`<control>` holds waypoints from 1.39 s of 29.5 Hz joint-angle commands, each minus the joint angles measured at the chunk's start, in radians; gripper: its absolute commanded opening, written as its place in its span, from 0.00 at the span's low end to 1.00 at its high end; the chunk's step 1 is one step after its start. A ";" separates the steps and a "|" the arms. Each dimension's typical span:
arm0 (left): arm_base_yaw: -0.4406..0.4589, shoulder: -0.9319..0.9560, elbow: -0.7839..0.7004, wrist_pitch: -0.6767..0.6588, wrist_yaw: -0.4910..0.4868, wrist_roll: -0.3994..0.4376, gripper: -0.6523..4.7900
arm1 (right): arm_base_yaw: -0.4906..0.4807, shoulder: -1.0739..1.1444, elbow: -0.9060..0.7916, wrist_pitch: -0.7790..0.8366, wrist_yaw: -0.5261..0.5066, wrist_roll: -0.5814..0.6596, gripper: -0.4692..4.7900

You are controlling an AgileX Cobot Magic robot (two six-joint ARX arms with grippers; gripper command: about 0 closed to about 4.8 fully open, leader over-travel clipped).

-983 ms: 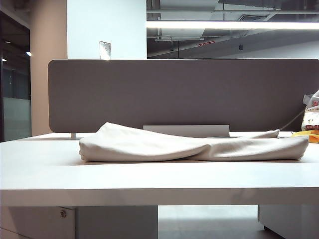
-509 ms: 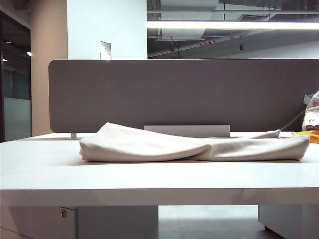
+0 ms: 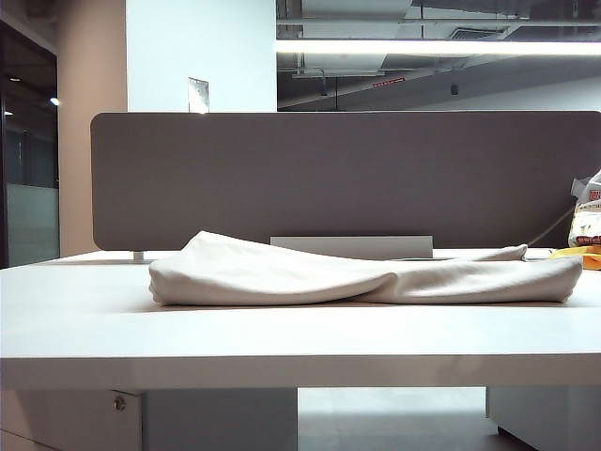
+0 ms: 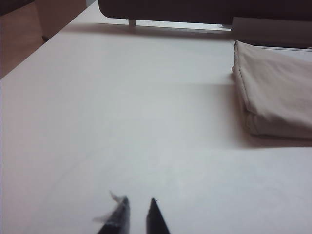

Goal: Fold the bottom side of the T-shirt horizontally towards the center, about one-third of the way, then fold the sleeve back towards the center, creating a straight line along the edge of the T-shirt, and finally fold the bottom of the T-shirt up towards the top, creating a neat rectangle.

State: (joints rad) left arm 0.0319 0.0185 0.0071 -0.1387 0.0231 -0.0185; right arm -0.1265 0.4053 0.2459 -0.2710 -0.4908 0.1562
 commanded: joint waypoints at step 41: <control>0.000 -0.015 0.000 -0.002 0.000 0.000 0.22 | 0.132 -0.220 -0.051 0.075 0.352 -0.078 0.09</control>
State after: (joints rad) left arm 0.0319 0.0029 0.0074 -0.1497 0.0227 -0.0189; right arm -0.0078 0.2077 0.2081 -0.2375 -0.2123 0.0807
